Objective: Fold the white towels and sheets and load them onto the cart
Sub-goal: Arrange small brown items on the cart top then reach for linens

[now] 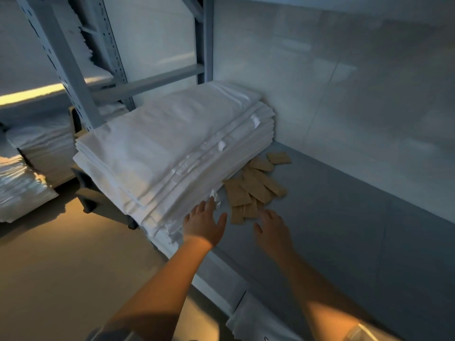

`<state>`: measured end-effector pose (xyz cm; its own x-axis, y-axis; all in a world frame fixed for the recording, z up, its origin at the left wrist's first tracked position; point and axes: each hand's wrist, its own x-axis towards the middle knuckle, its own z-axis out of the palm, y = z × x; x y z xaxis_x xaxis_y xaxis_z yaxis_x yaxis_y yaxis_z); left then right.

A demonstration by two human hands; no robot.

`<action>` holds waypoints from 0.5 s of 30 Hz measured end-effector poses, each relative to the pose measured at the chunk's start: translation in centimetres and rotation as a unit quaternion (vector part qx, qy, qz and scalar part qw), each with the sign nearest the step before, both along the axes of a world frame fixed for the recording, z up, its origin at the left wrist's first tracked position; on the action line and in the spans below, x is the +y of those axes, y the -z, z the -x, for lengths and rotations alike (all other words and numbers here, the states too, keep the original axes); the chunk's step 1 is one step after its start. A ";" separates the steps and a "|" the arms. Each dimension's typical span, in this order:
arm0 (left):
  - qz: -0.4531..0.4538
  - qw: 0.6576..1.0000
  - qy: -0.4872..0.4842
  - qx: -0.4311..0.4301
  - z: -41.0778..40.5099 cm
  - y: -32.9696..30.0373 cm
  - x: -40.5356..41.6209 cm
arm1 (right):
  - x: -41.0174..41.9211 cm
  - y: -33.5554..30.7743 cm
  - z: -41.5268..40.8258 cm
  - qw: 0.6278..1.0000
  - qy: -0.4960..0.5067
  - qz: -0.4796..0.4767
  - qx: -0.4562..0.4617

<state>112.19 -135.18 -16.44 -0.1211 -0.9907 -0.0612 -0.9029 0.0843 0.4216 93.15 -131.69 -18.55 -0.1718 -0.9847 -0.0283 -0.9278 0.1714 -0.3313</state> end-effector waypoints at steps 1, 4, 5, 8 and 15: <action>0.005 1.000 0.003 0.011 0.0 0.1 -0.6 | -0.5 0.1 0.1 1.000 0.003 -0.008 0.003; 0.031 0.999 0.016 0.042 0.0 0.4 -2.4 | -2.2 0.6 0.3 1.000 0.012 -0.012 -0.002; 0.036 0.998 0.023 0.052 -0.1 0.5 -3.1 | -2.9 0.8 0.3 1.000 0.014 -0.006 -0.001; 0.036 0.995 0.047 0.084 -0.2 1.5 -5.4 | -5.7 1.5 0.1 1.000 0.016 -0.002 0.009; 0.079 0.985 0.100 0.117 -0.1 5.7 -9.4 | -12.0 4.7 -0.7 0.999 -0.003 0.006 0.038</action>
